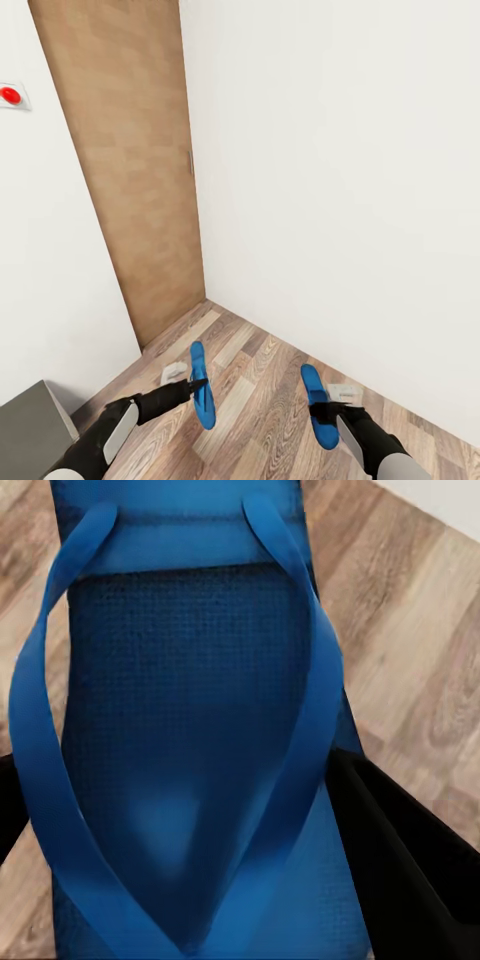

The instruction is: In the bedroom, move the book from the bed onto either nightstand, and place the two sandals side by side next to the bed.

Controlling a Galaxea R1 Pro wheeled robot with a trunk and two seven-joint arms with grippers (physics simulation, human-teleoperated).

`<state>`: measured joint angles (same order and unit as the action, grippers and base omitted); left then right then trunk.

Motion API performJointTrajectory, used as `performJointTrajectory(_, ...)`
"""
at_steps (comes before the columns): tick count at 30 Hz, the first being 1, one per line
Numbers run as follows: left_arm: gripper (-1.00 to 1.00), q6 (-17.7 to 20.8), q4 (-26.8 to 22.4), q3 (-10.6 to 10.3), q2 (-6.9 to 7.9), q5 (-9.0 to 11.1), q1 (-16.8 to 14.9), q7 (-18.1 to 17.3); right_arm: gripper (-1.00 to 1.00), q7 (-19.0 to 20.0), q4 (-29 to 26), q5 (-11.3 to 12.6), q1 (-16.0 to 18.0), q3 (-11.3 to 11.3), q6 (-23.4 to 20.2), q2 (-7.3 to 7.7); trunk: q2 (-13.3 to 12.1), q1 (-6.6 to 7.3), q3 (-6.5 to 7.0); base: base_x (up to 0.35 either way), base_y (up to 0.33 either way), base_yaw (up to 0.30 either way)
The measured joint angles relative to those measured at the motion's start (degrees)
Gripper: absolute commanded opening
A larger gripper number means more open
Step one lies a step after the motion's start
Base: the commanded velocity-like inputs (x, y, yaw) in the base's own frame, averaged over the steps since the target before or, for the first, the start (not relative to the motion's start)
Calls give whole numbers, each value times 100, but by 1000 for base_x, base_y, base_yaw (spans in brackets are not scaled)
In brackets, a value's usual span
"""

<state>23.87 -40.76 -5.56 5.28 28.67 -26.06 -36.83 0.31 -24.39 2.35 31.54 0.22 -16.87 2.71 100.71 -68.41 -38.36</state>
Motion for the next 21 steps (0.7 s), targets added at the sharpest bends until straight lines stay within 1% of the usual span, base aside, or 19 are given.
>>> performJointTrajectory(2, -100, -305, 330, -26, -14, -264, -1, 1, -100, 423, 7, 275, 0, -115, 0, 18, -80, 44, 36, 0, 0, 0)
performJointTrajectory(3, -100, -431, 476, -30, -17, -425, -1, 2, -100, 596, 13, 561, -3, -160, 1, 27, -120, 66, 54, 0, 0, 0)
performJointTrajectory(4, -100, -481, 539, -28, -12, -481, -2, 1, -100, 709, 26, 758, -5, -180, 2, 34, -160, 88, 72, 0, 0, 0)
performJointTrajectory(5, -100, -499, 569, -27, -7, -500, -2, 1, -100, 777, 37, 851, -6, -187, 2, 36, -200, 110, 90, 0, 0, 0)
performJointTrajectory(7, -100, -590, 752, -27, 8, -570, 1, 2, -100, 1140, 74, 1109, -16, -203, 10, 88, -281, 154, 126, 0, 0, 0)
performJointTrajectory(8, -100, -691, 889, -24, 19, -588, 4, 3, -100, 1380, 83, 1169, -22, -210, 16, 176, -321, 176, 144, 0, 0, 0)
performJointTrajectory(10, -100, -1012, 1177, -18, 30, -597, 5, 0, -100, 1929, 95, 1235, -39, -217, 32, 420, -401, 220, 180, 0, 0, 0)
performJointTrajectory(11, -100, -1380, 1485, -29, 31, -626, 5, 4, -100, 2555, 101, 1285, -57, -222, 58, 677, -441, 242, 198, 0, 0, 0)
performJointTrajectory(12, -100, -1473, 1592, -26, 27, -617, 3, 2, -100, 2743, 108, 1286, -63, -219, 63, 746, -481, 264, 216, 0, 0, 0)
performJointTrajectory(14, -100, -1565, 1698, -23, 23, -618, 1, 2, -100, 2928, 157, 1280, -72, -222, 86, 859, -561, 308, 252, 0, 0, 0)
performJointTrajectory(16, -100, -1602, 1745, -22, 22, -620, 0, 3, -100, 2998, 352, 1266, -83, -218, 121, 1007, -642, 352, 288, 0, 0, 0)
performJointTrajectory(17, -100, -1611, 1761, -21, 27, -621, 0, 3, -100, 3016, 498, 1266, -86, -214, 155, 1053, -682, 374, 305, 0, 0, 0)
performJointTrajectory(19, -100, -1623, 1779, -21, 34, -620, 1, 5, -100, 3036, 874, 1278, -89, -214, 352, 1108, -762, 418, 341, 0, 0, 0)
performJointTrajectory(21, -100, -1631, 1790, -25, 33, -619, 3, 13, -100, 3040, 1049, 1292, -88, -222, 585, 1124, -842, 462, 378, 0, 0, 0)
